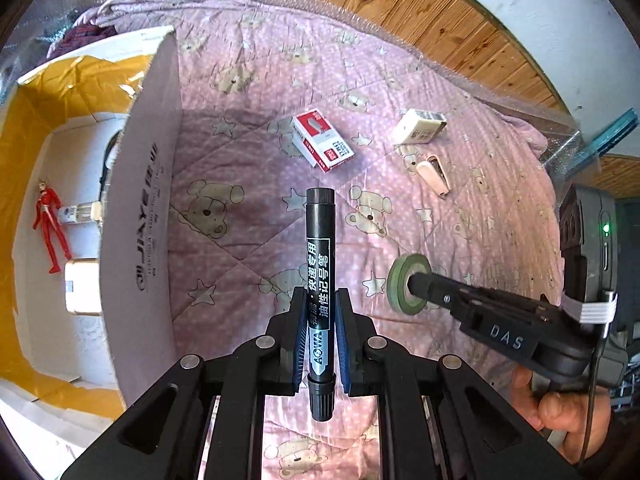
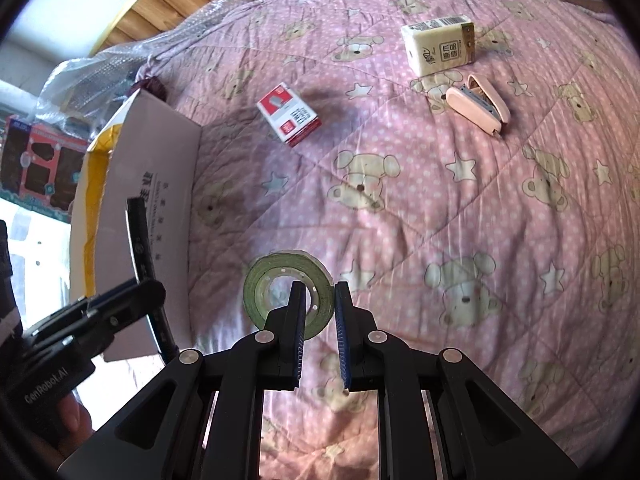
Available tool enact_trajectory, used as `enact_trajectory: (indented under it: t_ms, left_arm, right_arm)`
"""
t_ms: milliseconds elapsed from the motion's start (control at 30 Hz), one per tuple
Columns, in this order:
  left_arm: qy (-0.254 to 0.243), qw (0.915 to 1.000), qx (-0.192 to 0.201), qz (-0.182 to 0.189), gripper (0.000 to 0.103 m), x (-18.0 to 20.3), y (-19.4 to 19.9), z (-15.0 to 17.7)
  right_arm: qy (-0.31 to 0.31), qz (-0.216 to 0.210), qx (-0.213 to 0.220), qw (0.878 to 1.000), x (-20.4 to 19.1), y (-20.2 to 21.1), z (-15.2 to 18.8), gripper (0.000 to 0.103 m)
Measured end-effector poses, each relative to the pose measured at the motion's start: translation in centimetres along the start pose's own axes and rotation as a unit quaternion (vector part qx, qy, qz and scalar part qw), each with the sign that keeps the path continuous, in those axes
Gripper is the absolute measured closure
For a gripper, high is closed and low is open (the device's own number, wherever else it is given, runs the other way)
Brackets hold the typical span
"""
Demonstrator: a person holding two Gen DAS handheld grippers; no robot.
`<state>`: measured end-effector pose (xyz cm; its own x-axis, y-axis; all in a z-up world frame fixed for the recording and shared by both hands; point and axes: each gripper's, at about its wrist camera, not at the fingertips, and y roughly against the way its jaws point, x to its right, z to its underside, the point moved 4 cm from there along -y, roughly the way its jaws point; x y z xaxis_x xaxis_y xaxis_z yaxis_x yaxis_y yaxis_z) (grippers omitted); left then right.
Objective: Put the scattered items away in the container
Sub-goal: 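Carry the marker and tape roll over the box with both tools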
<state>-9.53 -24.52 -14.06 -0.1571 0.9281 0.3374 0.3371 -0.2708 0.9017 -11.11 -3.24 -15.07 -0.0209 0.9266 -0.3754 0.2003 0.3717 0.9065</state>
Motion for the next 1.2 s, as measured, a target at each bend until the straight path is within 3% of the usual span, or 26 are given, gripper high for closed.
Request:
enact_trajectory:
  t_ms: [700,1200]
  left_arm:
    - [-0.023,0.9978,0.061,0.006,0.089,0.5,5.0,1.6]
    - [-0.012,0.9964,0.083,0.010,0.089,-1.0,7.1,2.1]
  right_arm:
    - [0.033,0.005,0.019,0.999,-2.9,3.0,3.2,0.089]
    - [0.103,0.016,0.039,0.994,-7.4,4.6,3.7,0.089]
